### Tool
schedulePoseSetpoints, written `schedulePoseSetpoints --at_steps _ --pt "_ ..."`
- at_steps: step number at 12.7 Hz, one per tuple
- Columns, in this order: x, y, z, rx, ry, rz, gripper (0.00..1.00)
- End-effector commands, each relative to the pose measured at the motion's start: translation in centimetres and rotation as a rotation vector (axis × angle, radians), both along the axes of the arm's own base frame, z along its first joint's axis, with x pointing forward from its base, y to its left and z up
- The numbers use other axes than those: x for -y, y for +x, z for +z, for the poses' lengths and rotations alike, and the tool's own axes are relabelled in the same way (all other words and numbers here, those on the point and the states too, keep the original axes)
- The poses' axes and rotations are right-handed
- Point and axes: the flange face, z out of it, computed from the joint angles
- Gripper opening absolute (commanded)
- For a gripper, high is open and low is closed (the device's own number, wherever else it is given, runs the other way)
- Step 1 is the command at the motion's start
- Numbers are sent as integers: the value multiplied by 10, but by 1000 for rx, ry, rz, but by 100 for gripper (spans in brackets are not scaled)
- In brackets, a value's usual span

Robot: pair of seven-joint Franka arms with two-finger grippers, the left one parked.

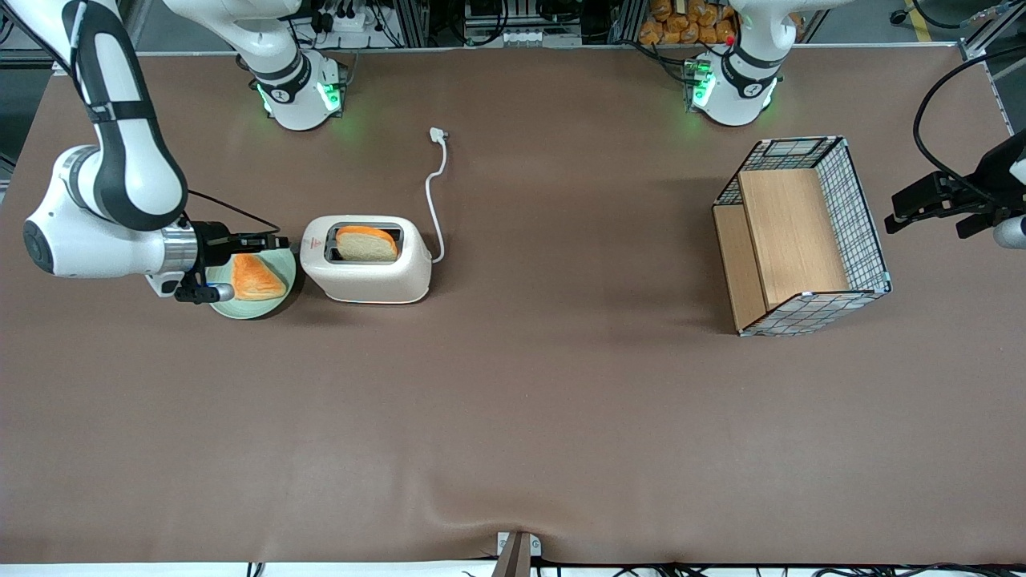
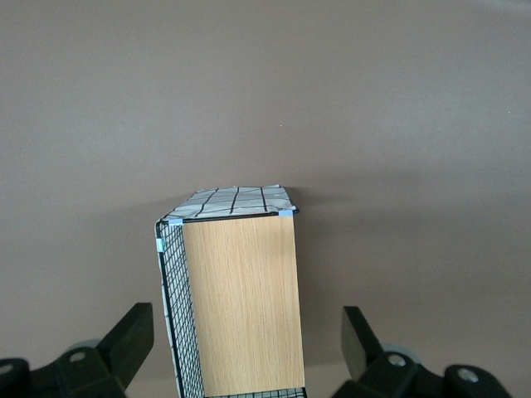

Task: Press toaster button with right arm
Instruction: 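Lower the right gripper over the plate to the toaster's grey lever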

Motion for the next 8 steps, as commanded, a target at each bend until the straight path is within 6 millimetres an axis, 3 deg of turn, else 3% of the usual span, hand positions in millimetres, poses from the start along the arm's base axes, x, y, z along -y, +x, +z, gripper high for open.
schedulePoseSetpoints --at_steps 1,8 --pt "8 -7 -9 20 73 -13 0" --pt "12 -16 -27 40 120 1 0"
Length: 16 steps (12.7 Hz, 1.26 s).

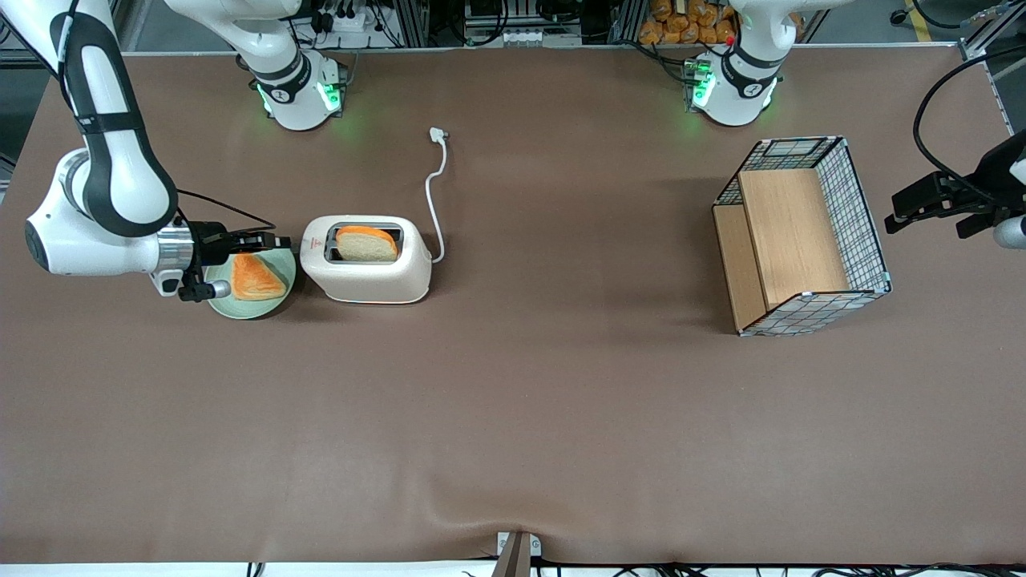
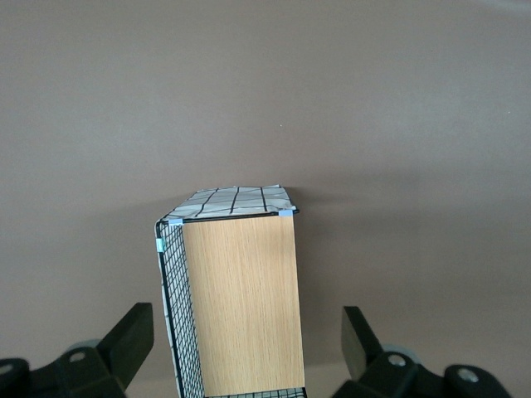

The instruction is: Press toaster button with right arm

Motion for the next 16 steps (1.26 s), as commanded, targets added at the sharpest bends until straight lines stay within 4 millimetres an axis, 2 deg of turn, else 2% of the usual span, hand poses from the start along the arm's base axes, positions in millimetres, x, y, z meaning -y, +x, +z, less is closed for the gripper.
schedulePoseSetpoints --at_steps 1,3,6,11,16 --pt "3 -5 -10 18 32 -14 0" --pt "2 -8 -18 25 67 -13 0" --pt "13 -10 -31 29 86 -11 0" --pt "15 -10 -41 24 110 -25 0" --pt "16 -11 -59 23 113 -13 0"
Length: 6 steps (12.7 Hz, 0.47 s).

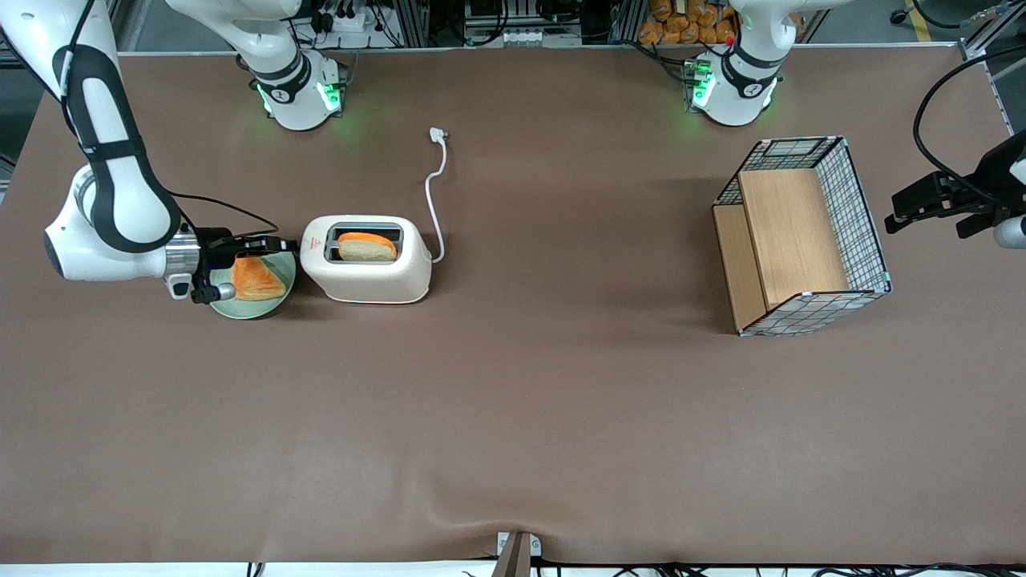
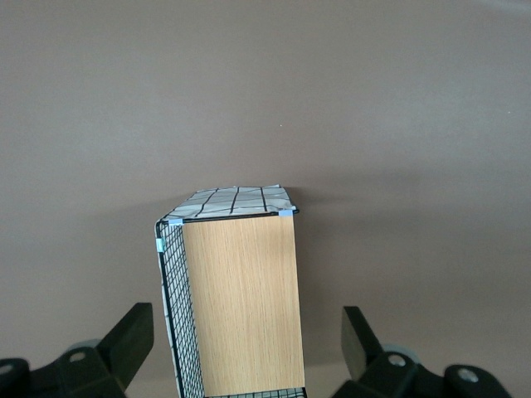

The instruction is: Press toaster button with right arm

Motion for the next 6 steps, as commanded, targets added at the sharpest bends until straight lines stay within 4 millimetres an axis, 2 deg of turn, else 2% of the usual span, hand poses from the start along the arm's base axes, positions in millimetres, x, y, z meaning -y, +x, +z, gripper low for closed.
schedulePoseSetpoints --at_steps 1,6 --pt "1 -3 -16 16 23 -4 0" --pt "1 -4 -32 -3 14 -8 0"
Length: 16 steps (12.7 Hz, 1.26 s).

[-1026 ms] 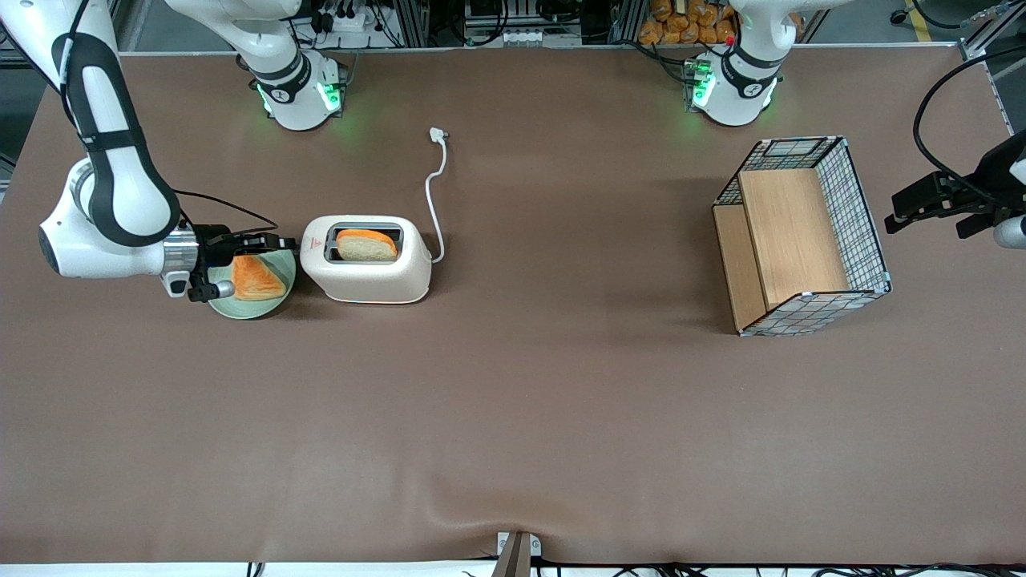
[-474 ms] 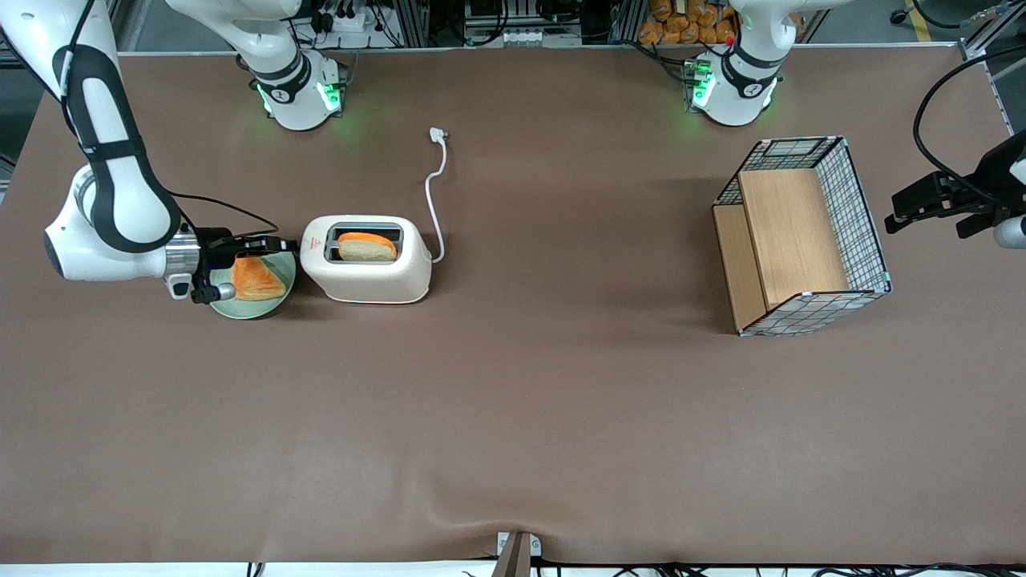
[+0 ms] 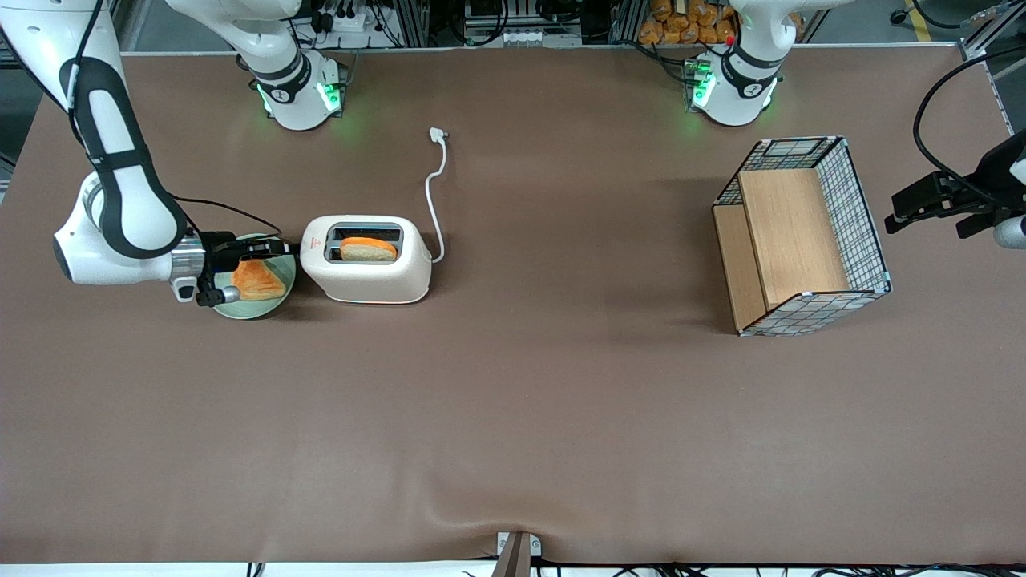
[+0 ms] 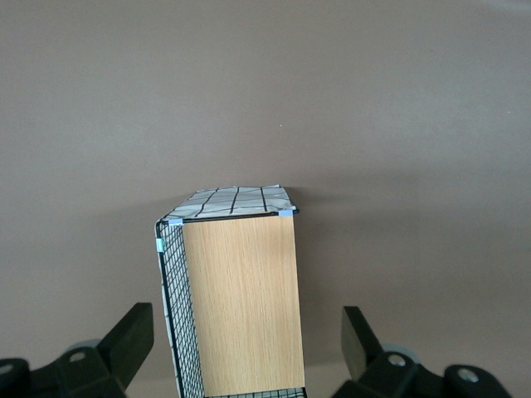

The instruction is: Press toaster button with right arm

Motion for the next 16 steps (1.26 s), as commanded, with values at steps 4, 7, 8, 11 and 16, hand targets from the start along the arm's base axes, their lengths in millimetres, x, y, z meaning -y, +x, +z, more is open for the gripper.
schedulePoseSetpoints --at_steps 4,7,8,11,16 --pt "0 -6 -42 11 25 12 0" --pt "-5 -7 -54 3 39 16 0" --pt "-5 -8 -56 2 40 14 0" --pt "-4 -5 -54 6 41 14 0" --pt "16 25 -10 37 86 25 0"
